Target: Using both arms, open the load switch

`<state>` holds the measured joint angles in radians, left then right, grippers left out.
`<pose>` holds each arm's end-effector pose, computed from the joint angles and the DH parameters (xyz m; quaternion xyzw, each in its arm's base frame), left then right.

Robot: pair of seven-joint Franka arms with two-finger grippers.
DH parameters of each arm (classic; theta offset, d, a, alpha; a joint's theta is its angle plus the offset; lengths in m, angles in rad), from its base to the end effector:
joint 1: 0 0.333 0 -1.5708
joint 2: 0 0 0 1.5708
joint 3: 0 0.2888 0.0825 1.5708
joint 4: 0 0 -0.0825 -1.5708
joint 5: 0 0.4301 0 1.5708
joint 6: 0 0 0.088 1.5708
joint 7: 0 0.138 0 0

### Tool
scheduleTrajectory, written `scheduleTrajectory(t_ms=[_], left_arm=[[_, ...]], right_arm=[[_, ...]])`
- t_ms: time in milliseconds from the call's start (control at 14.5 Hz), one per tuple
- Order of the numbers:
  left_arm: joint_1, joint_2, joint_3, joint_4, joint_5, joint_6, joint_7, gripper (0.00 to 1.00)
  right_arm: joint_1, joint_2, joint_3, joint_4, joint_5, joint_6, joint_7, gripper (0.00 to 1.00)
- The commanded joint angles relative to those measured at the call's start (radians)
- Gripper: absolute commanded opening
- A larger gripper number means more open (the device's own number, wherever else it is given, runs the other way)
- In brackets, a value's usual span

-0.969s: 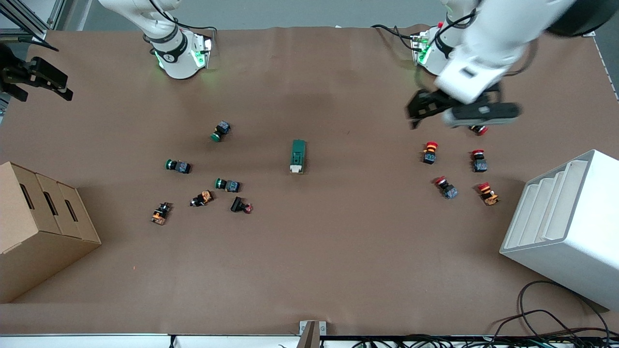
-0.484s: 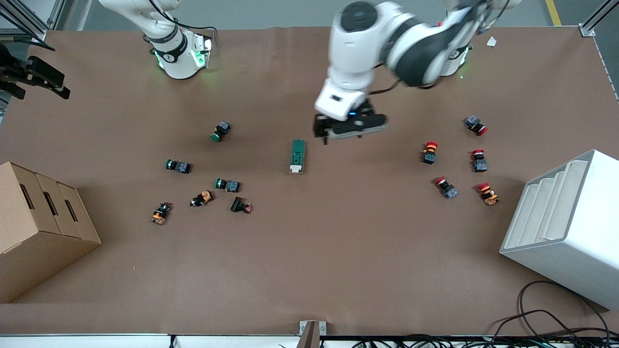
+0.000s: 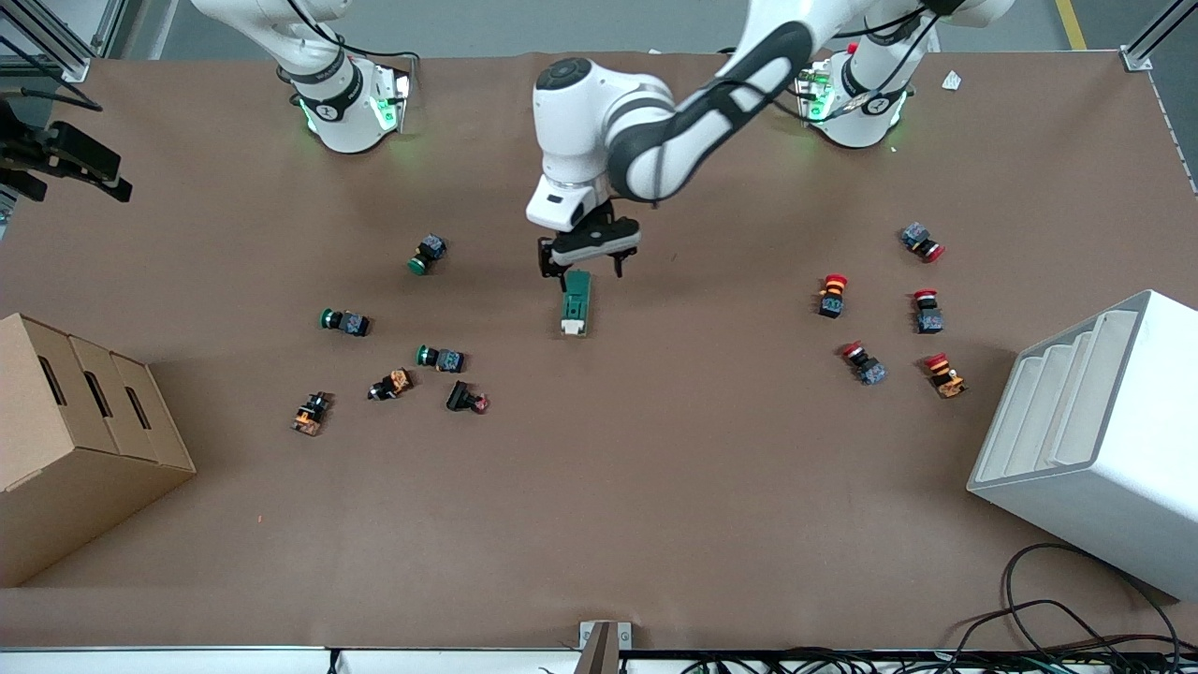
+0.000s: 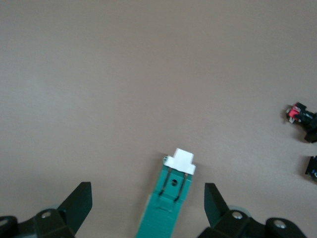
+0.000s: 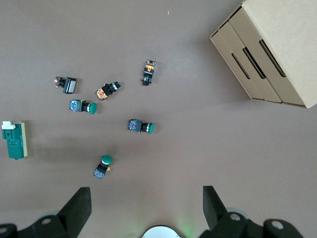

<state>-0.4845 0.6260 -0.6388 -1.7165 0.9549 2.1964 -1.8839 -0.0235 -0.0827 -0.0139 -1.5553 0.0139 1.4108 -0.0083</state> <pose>0.3681 -0.5975 0.2065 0.9689 0.1386 0.2048 0.0056 0.5573 -0.0191 0.6087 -0.9994 0.0136 0.0307 0.0082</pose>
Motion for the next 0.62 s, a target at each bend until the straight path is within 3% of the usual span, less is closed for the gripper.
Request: scheduleTrajectory(t_ms=[0,208,553], left_arm=[[-0.063,0.078,-0.001,0.022,0.207,0.000,-0.136,0.99],[-0.126,0.110,0.008,-0.009,0.338,-0.014,-0.193,0.99],[-0.140,0.115,0.014,-0.141,0.599,-0.053,-0.263,0.99]], right_arm=[[-0.012,0.044,0.009,0.009,0.009,0.016,-0.002,1.00],[0.017,0.046,0.017,-0.002,0.011,0.023,0.054,1.00],[0.183,0.124,0.019,0.000,0.034,0.036,0.567,1.00]])
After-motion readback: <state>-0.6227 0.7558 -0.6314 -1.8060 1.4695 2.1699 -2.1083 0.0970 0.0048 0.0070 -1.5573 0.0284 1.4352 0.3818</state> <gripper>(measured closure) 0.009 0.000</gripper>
